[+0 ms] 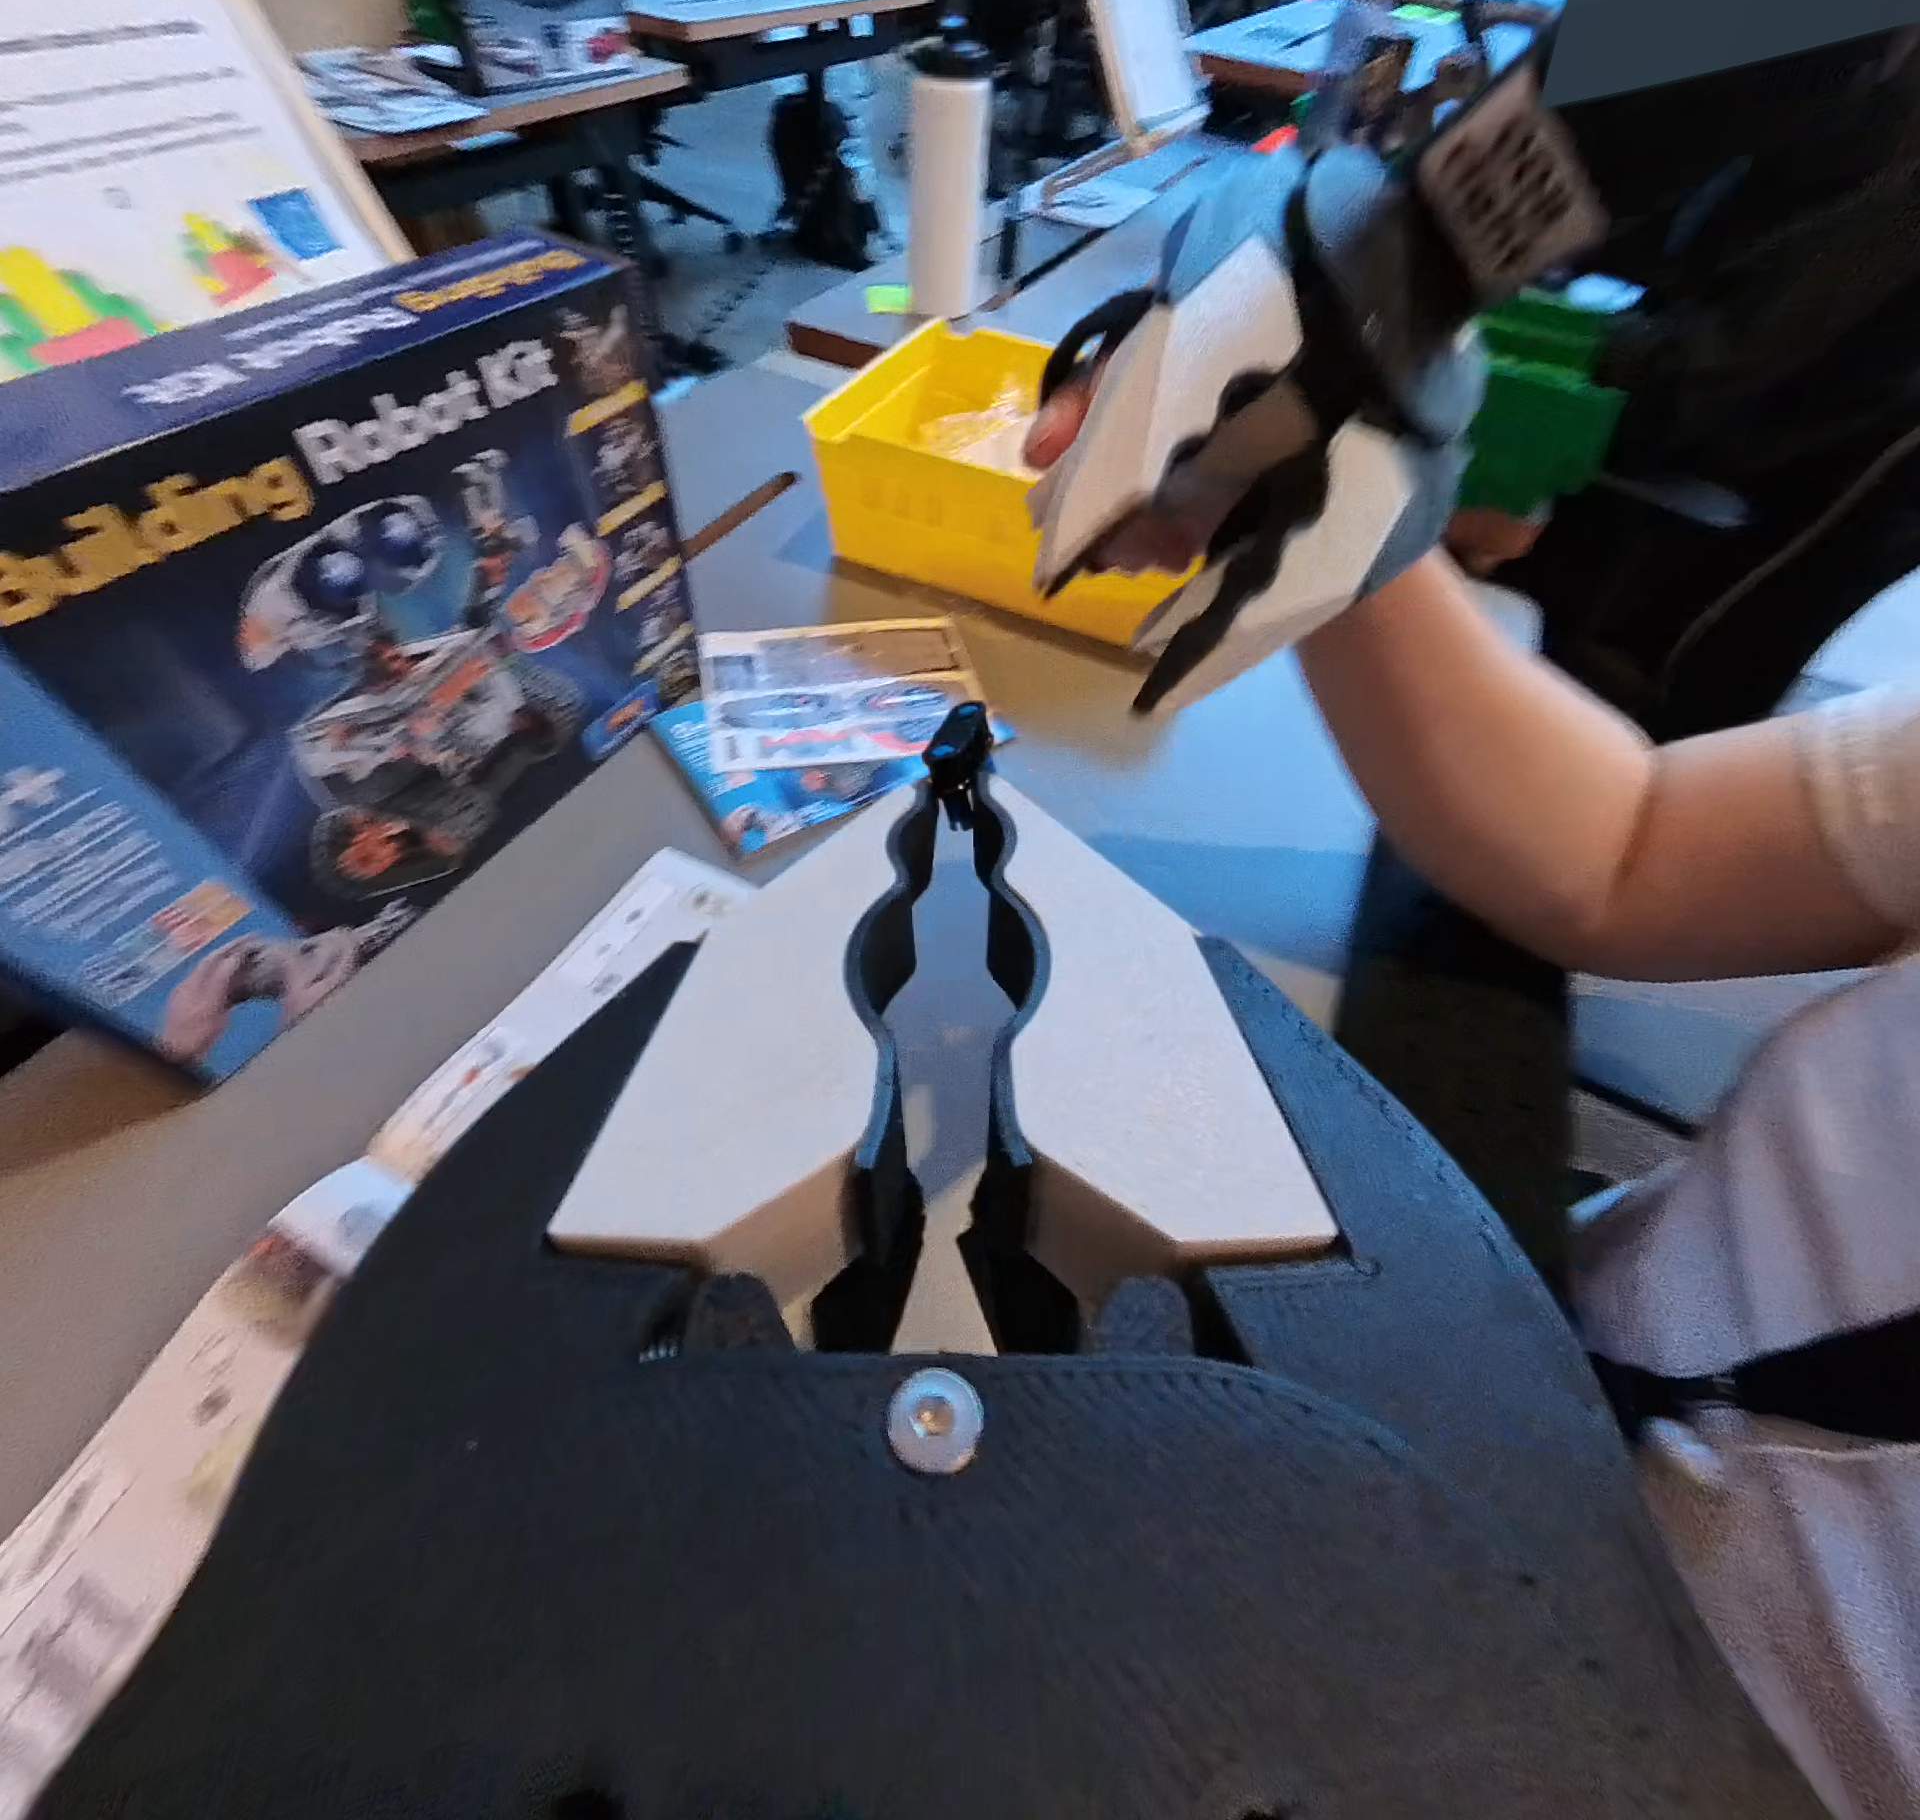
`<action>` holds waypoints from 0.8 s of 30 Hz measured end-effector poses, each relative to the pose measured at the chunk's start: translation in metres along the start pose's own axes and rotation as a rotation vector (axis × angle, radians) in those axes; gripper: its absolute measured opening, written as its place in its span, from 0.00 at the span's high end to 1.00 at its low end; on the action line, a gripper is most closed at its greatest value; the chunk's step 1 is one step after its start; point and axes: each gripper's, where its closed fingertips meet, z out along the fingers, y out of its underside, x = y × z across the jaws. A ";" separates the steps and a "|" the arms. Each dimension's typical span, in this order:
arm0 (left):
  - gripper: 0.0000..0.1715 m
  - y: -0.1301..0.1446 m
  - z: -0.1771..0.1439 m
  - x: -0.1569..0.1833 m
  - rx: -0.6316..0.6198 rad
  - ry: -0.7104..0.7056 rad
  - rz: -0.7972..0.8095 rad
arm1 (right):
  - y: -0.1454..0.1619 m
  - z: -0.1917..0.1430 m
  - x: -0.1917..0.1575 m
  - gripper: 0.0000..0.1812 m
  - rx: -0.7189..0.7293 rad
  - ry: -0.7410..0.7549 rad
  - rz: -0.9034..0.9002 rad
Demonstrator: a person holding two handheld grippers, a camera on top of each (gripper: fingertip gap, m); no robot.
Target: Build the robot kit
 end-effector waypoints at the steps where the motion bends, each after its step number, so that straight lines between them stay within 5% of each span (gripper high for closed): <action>1: 0.97 0.008 -0.005 -0.005 -0.001 -0.061 0.041 | 0.001 -0.003 0.004 0.85 -0.023 0.003 0.076; 4: 0.97 0.038 -0.014 -0.010 -0.001 -0.182 0.139 | -0.005 -0.005 0.001 0.80 -0.101 -0.025 0.213; 9: 0.97 0.093 -0.013 0.000 -0.008 -0.183 0.097 | 0.013 0.032 -0.037 0.82 -0.282 -0.078 -0.063; 14: 0.97 0.121 -0.012 0.003 0.006 -0.145 0.060 | 0.044 0.054 -0.065 0.86 -0.274 -0.048 0.063; 18: 0.97 0.128 -0.010 0.006 0.040 -0.099 -0.031 | 0.060 0.060 -0.085 0.85 -0.270 0.093 -0.061; 24: 0.97 0.121 -0.013 0.025 0.099 -0.066 -0.045 | 0.074 0.046 -0.100 0.86 -0.245 0.256 0.019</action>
